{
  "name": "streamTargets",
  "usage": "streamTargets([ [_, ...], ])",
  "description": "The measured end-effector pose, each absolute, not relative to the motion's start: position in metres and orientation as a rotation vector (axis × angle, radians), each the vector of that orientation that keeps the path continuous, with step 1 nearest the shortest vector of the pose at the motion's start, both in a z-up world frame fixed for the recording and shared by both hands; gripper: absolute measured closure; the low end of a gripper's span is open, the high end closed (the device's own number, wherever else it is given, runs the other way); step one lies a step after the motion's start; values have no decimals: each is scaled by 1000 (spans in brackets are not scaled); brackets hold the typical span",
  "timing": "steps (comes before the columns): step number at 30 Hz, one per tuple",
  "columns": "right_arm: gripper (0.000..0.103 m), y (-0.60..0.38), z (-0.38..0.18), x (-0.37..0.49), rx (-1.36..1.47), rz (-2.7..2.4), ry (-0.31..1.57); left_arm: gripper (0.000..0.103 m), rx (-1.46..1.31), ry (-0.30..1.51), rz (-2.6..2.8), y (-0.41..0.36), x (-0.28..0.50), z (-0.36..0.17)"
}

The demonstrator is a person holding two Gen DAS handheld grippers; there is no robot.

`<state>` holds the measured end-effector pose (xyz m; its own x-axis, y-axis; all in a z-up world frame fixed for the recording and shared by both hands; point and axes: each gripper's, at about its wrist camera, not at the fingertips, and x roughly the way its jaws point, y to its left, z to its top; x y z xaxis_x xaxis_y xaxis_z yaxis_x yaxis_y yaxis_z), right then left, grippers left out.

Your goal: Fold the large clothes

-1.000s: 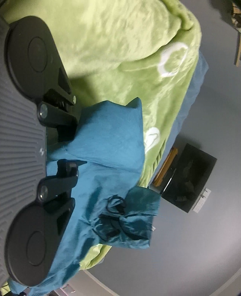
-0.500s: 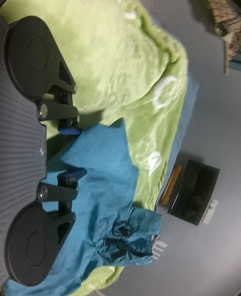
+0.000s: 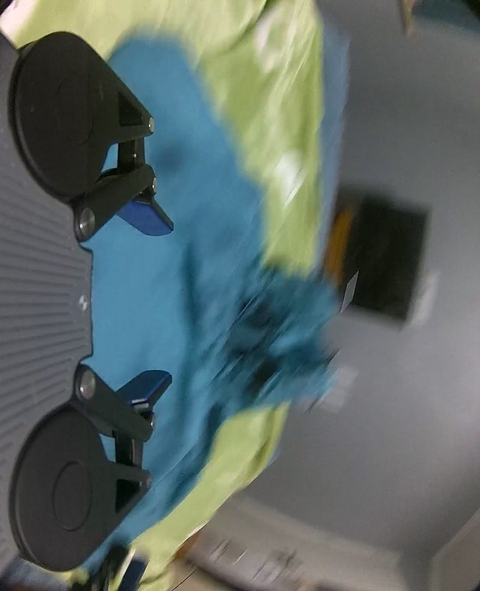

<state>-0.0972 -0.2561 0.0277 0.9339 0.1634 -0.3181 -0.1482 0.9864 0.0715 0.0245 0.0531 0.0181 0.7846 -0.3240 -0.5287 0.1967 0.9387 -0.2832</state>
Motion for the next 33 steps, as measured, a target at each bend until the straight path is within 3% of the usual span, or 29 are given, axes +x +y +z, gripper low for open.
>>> streamTargets([
  [5, 50, -233, -4, -86, -27, 228, 494, 24, -122, 731, -440, 9, 27, -23],
  [9, 51, -226, -26, -89, -71, 234, 600, 24, 5, 811, -499, -11, 24, -50],
  [14, 39, -224, -52, -84, -88, 205, 673, 15, 118, 837, -511, -23, 21, -71],
  [21, 32, -216, -60, -72, -85, 177, 667, 12, 126, 819, -507, -23, 25, -71],
  [23, 20, -220, -55, -74, -44, 150, 633, 12, 101, 802, -505, -20, 24, -65],
  [25, 16, -227, -46, -80, 8, 136, 599, 12, 67, 771, -493, -15, 24, -53],
  [33, 16, -251, -4, -66, 45, 81, 520, 12, 72, 639, -402, -3, 65, 5],
])
